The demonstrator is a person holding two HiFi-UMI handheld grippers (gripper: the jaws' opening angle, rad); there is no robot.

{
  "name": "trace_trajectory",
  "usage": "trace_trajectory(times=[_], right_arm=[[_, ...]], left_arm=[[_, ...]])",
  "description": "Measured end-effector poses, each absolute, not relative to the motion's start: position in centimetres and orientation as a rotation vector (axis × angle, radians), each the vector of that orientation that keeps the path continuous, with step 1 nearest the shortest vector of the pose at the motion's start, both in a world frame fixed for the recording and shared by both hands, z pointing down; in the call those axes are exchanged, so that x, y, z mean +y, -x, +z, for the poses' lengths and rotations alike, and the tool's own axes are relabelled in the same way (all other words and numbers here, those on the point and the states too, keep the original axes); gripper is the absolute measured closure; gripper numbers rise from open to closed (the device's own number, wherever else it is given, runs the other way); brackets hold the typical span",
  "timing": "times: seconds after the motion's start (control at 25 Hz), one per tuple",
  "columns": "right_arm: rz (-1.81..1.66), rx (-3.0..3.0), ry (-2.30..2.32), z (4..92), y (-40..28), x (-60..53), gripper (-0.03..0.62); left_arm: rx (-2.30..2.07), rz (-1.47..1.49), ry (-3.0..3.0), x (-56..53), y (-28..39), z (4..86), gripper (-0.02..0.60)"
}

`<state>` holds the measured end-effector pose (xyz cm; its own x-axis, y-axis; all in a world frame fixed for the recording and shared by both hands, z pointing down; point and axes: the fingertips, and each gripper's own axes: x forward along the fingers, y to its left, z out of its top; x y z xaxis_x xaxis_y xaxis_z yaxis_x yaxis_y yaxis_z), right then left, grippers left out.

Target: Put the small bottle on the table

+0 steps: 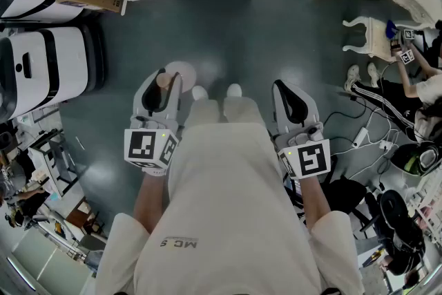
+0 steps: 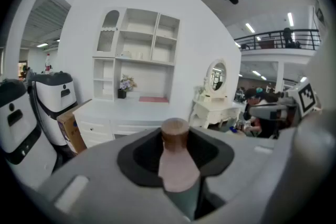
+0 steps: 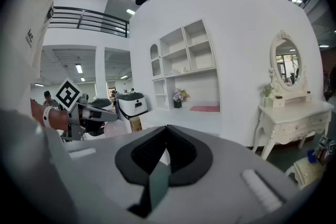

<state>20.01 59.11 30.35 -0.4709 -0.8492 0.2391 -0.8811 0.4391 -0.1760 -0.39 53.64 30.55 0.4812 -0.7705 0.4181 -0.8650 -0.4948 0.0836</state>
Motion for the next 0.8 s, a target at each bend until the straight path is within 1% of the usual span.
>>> trace_trajectory(times=[0.2,0.36,0.8], right_arm=[[0.396,-2.557,-1.549,29.9,-18.8,62.1,0.606],[0.360,-2.572,-1.534,29.6,-18.1,63.9,0.606],[0.364,-2.567,-1.605,28.6,-19.1,64.8,0.606]], left_arm=[[-1.312,0.528,-2.470,58.2,-0.7,30.3,0.445],[-1.337,0.545,-2.468,60.6,0.2,30.2,0.445],[-1.367,0.585,-2.476,61.6,0.9,29.0,0.445]])
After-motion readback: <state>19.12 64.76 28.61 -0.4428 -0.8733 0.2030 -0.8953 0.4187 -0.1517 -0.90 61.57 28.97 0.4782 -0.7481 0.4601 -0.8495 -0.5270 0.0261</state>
